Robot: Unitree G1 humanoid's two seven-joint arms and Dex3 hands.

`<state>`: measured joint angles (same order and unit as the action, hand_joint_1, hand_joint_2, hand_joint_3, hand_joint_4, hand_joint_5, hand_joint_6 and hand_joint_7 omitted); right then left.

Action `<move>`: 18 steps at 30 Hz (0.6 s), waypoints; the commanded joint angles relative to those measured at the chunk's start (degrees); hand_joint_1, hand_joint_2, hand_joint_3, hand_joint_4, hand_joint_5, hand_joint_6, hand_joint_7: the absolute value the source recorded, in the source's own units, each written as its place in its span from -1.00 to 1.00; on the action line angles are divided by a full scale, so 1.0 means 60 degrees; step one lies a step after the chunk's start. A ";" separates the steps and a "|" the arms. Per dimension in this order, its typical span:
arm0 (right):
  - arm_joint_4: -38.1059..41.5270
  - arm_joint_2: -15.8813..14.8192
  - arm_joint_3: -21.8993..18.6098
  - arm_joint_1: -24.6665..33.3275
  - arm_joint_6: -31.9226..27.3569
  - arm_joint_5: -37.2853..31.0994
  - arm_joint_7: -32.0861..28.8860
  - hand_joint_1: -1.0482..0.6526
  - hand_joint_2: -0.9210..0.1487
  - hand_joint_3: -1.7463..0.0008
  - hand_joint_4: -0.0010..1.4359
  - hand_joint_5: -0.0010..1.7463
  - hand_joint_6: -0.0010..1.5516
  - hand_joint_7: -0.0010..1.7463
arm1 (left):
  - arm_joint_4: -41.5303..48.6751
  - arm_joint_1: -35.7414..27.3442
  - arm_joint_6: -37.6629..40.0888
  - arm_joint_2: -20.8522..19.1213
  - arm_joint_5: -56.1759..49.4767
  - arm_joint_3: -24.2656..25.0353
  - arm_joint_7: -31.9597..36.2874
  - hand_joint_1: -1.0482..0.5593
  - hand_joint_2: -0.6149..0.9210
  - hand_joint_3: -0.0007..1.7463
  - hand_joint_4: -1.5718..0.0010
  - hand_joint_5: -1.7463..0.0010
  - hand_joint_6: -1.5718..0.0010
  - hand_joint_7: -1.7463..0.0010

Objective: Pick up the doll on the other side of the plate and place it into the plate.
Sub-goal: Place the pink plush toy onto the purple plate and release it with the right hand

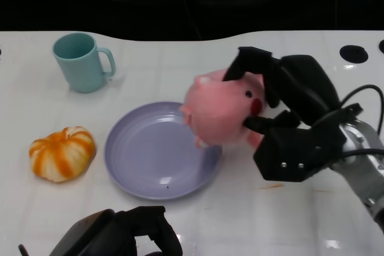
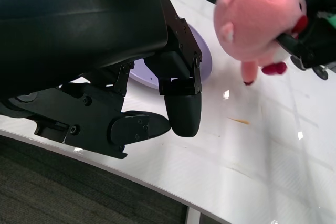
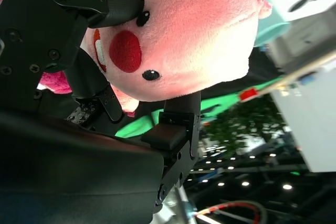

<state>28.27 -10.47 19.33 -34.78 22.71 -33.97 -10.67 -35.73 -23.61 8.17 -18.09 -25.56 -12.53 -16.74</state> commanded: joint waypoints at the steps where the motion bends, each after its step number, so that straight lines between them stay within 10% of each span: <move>1: 0.0105 0.0343 0.0202 -0.0482 -0.0025 -0.0058 0.0014 0.04 0.27 -0.73 0.35 1.00 -0.06 1.00 | 0.0057 -0.0036 -0.0101 -0.0015 -0.0167 -0.0059 0.0180 0.01 0.95 -0.47 0.15 -0.87 0.09 -0.20; 18: 0.2396 0.2136 0.1092 -0.2153 -0.0264 -0.0249 0.0257 -0.04 0.18 -0.54 0.35 1.00 -0.08 1.00 | -0.0127 -0.0083 0.0062 0.0250 -0.0808 -0.0354 0.0165 0.00 0.95 -0.47 0.15 -0.88 0.11 -0.25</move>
<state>42.16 2.33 25.95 -45.87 21.49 -36.19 -9.46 -35.79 -23.82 8.09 -16.54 -29.85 -14.67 -16.41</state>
